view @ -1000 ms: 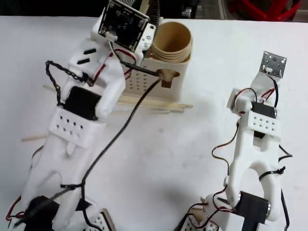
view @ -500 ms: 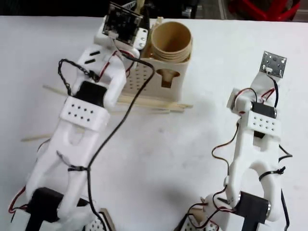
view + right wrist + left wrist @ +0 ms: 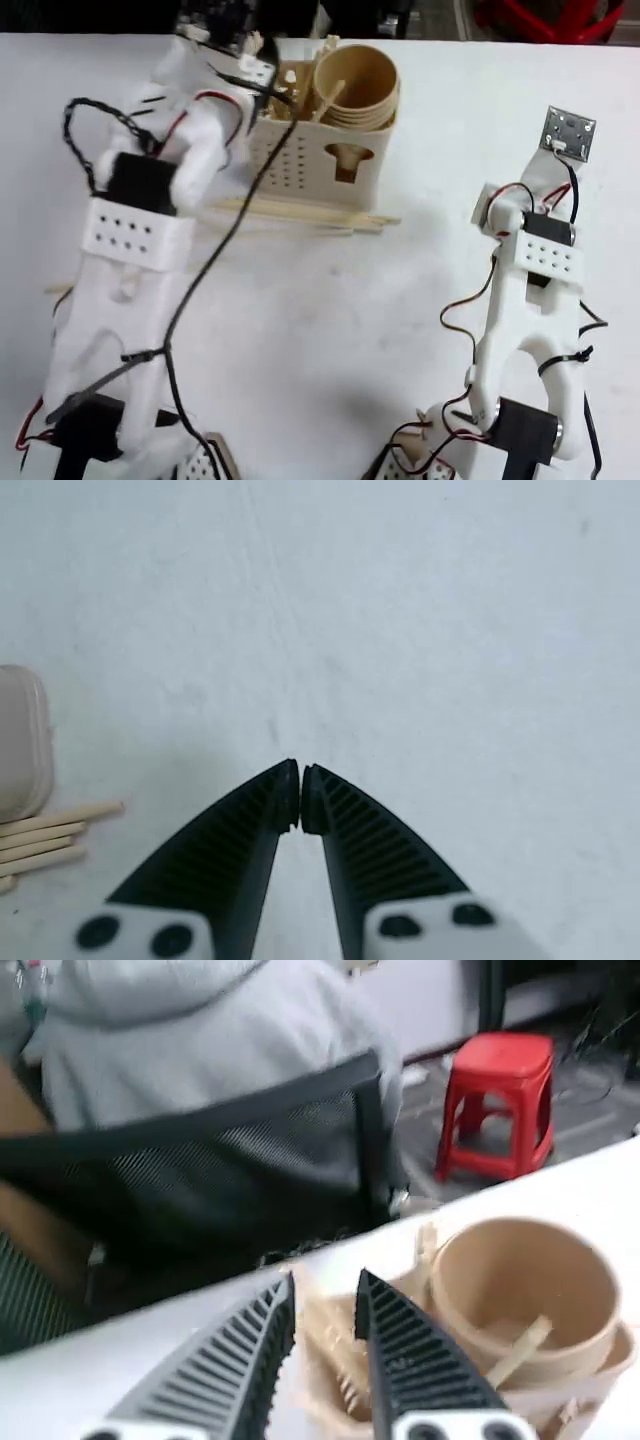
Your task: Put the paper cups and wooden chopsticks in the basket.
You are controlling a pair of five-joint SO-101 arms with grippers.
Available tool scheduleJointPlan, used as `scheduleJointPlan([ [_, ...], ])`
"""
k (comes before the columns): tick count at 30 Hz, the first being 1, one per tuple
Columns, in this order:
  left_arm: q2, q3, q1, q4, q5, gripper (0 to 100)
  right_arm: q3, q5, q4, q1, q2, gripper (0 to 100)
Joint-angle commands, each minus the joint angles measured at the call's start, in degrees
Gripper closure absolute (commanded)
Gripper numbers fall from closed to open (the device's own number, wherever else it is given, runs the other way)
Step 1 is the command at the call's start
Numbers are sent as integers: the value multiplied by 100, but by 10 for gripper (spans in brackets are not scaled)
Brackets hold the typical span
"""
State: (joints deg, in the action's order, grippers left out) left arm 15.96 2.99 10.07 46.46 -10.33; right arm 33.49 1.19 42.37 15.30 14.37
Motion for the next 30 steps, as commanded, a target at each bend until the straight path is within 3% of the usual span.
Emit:
scheduleJointPlan([
  [1, 66, 457, -462, 730, -185, 883, -53, 0, -92, 48, 251, 978],
  [6, 75, 466, -884, 1424, -949, 886, -53, 0, -84, 48, 251, 978],
  [13, 462, 422, -1754, 2233, -1134, 884, -53, 0, -48, 40, 251, 978],
  [18, 602, 404, -1982, 2919, -2382, 883, 26, 0, -84, 31, 259, 978],
  [22, 40, 413, -2193, 3314, -3015, 875, 26, 0, -92, 31, 259, 978],
  [27, -1253, 457, -2281, 3393, -3640, 766, 26, 0, -92, 31, 259, 978],
  [30, -1921, 466, -2273, 3349, -4413, 759, 26, 0, -92, 31, 259, 978],
])
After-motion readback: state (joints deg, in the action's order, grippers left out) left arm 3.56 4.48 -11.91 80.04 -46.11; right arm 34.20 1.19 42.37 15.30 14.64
